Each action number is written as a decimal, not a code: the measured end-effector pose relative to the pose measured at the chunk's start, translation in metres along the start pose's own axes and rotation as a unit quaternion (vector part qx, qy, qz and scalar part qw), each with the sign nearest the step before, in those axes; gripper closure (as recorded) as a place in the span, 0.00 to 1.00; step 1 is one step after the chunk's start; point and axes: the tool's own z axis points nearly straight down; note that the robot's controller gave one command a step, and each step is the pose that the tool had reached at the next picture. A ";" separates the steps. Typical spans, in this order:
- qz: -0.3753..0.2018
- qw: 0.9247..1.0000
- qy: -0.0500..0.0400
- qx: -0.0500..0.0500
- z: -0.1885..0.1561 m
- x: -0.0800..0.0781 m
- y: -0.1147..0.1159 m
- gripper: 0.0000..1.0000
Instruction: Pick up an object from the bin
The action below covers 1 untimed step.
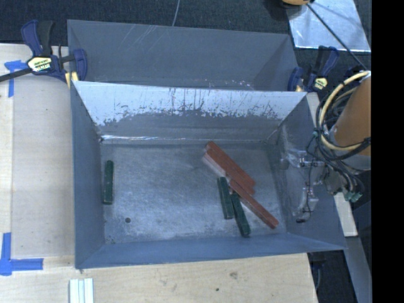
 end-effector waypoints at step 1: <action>0.068 0.998 -0.001 0.000 0.057 0.004 0.018 0.00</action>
Offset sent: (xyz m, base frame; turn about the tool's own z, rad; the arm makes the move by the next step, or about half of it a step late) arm -0.0089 0.0483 -0.0689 0.2501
